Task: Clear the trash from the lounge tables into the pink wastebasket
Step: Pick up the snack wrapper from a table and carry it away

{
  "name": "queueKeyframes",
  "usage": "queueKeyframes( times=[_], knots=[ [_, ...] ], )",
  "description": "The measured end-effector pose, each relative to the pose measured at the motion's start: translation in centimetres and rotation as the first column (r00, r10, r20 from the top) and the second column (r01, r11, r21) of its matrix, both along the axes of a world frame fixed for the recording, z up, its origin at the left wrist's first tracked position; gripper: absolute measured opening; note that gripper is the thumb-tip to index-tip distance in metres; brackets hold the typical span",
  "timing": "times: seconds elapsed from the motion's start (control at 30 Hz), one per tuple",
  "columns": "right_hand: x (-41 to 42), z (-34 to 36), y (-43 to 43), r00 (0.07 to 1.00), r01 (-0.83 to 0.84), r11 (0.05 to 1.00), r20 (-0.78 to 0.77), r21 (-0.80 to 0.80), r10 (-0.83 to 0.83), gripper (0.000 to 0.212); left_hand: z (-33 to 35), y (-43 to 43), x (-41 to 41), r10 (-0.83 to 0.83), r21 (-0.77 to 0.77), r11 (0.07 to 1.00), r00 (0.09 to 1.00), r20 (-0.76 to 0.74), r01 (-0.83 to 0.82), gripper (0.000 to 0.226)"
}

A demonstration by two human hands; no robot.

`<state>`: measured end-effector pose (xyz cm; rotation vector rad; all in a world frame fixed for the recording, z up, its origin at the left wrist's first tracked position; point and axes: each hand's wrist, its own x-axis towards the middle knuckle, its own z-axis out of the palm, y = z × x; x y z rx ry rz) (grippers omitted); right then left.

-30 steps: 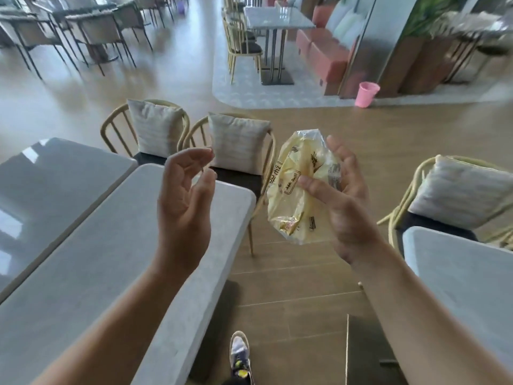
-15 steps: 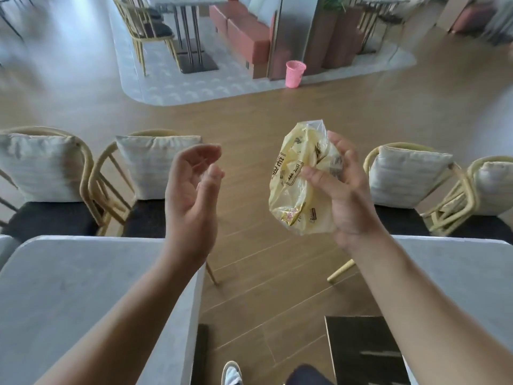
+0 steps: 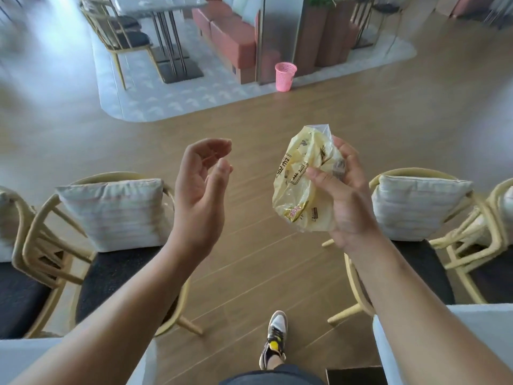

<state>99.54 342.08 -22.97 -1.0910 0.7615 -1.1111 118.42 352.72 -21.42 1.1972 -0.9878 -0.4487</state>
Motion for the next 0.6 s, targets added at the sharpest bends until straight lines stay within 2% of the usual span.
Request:
queueKeyframes(
  times=[0.33, 0.6],
  knots=[
    [3.3, 0.9, -21.3, 1.0, -0.02, 0.999, -0.018, -0.051, 0.019, 0.077, 0.7, -20.2, 3.1, 0.03, 0.003, 1.0, 0.999, -0.013, -0.03, 0.034],
    [10.5, -0.3, -38.1, 0.999, -0.002, 0.997, -0.039, -0.083, -0.001, 0.078, -1.3, -37.8, 10.6, 0.002, -0.02, 1.0, 1.0, -0.02, -0.003, 0.038]
  ],
)
